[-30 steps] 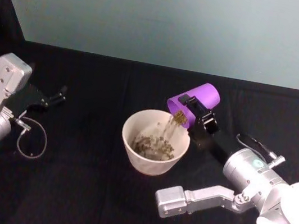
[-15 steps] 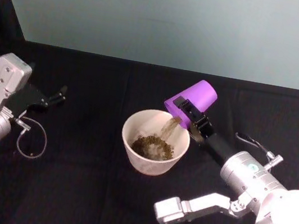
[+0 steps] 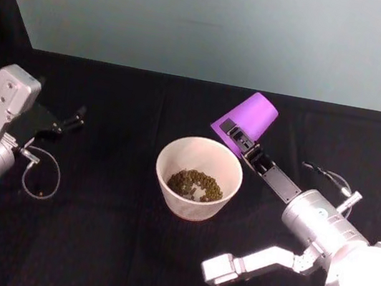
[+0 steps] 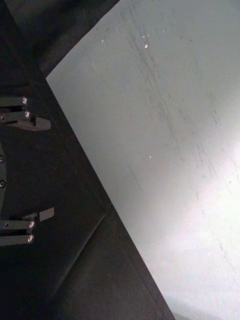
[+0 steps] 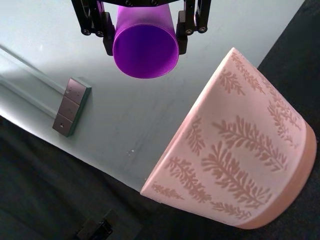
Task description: Pick up the cup and pour the mung beans from the cup into the bowl.
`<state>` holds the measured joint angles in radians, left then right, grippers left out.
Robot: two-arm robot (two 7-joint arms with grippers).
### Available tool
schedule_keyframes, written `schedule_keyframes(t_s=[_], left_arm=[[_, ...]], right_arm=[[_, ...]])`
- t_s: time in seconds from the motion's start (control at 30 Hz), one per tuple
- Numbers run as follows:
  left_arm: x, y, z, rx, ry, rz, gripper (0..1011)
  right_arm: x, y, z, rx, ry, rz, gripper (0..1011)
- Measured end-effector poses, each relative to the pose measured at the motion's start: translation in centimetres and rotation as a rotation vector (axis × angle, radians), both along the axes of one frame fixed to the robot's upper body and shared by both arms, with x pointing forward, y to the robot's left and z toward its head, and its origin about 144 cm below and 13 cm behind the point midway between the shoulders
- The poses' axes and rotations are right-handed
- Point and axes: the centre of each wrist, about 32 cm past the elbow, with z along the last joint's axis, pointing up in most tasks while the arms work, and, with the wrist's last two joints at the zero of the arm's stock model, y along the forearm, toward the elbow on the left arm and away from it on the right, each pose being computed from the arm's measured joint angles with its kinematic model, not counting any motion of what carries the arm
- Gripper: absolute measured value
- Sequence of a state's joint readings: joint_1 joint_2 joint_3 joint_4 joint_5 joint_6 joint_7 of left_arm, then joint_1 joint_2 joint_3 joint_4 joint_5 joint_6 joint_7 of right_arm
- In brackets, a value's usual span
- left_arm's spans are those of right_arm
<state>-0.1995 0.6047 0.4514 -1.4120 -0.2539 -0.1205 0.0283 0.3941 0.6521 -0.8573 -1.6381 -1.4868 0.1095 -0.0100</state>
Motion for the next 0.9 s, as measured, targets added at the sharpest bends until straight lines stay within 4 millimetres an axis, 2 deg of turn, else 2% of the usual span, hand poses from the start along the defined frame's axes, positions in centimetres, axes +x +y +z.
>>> schedule_keyframes(t_s=[0.17,0.43,0.5,0.7,0.9], left_arm=[[0.0,0.0,0.0,0.0,0.0,0.0,1000],[0.0,0.0,0.0,0.0,0.0,0.0,1000],[0.0,0.0,0.0,0.0,0.0,0.0,1000],[0.0,0.0,0.0,0.0,0.0,0.0,1000],[0.0,0.0,0.0,0.0,0.0,0.0,1000]], right_arm=[[0.2,-0.2,0.3,0.053,0.034,0.0,729],[0.8,-1.6,1.3,0.32,0.206,-0.031,729],[1.1,-2.7,1.5,0.482,0.288,-0.049,729],[1.7,-4.9,1.7,0.724,0.421,-0.062,729],[2.9,-8.1,1.2,1.059,0.638,-0.03,729]])
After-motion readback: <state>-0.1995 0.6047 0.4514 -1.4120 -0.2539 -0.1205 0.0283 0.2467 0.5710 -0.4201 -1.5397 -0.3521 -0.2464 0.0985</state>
